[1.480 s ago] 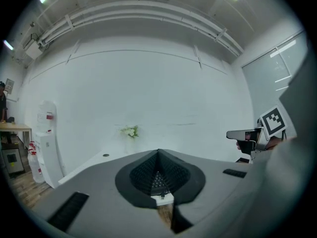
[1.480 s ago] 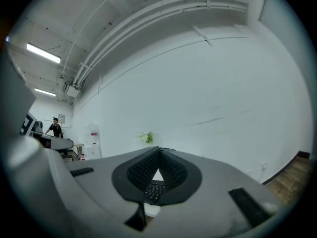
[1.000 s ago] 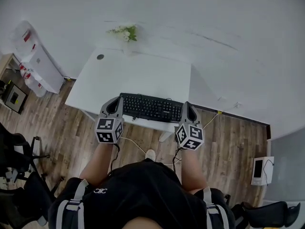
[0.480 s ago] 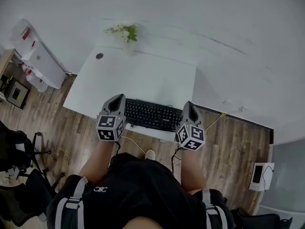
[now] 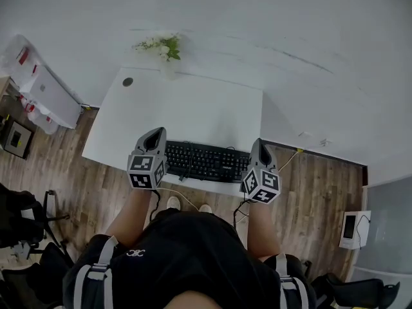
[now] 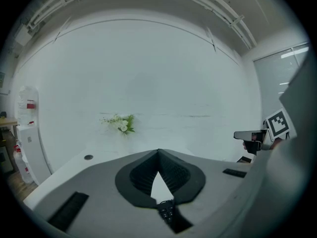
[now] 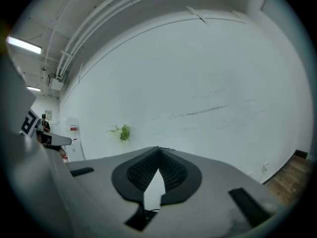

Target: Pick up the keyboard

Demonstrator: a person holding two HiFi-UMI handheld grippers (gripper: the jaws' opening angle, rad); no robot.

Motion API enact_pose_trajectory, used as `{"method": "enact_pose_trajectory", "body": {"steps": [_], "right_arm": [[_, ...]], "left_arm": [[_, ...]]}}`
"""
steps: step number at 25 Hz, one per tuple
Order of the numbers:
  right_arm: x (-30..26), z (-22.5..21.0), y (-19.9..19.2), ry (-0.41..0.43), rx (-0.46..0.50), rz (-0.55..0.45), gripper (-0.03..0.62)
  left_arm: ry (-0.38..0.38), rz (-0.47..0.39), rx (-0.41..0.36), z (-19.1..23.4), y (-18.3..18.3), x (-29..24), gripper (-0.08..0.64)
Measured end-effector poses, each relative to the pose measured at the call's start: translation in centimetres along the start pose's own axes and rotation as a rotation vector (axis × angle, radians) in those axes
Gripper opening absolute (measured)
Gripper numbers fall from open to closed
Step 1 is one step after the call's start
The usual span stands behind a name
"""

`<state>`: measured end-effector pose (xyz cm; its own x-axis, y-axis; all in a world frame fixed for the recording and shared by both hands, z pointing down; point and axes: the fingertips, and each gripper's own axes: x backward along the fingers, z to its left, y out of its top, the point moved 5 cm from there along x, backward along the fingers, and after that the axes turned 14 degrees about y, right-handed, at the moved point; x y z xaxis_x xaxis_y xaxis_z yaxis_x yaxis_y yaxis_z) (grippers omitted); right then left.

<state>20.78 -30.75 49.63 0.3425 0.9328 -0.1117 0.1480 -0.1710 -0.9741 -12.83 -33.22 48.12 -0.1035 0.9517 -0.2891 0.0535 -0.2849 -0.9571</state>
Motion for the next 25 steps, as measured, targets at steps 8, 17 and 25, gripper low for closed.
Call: {"method": "enact_pose_trajectory", "body": {"steps": [8,17,25], "right_arm": [[-1.3,-1.2,-2.3,-0.007,0.001,0.111,0.068],[-0.4,-3.8,-7.4,-0.012,-0.059,0.245,0.186],[0.2,-5.0,-11.9,-0.023,-0.09,0.359,0.186]], "left_arm": [[-0.034,0.087,0.04,3.0,-2.2,-2.5,0.018],[-0.086,0.248,0.062,5.7,-6.6,-4.4,0.189],[-0.071,0.4,0.096,7.8,-11.9,-5.4,0.19]]}}
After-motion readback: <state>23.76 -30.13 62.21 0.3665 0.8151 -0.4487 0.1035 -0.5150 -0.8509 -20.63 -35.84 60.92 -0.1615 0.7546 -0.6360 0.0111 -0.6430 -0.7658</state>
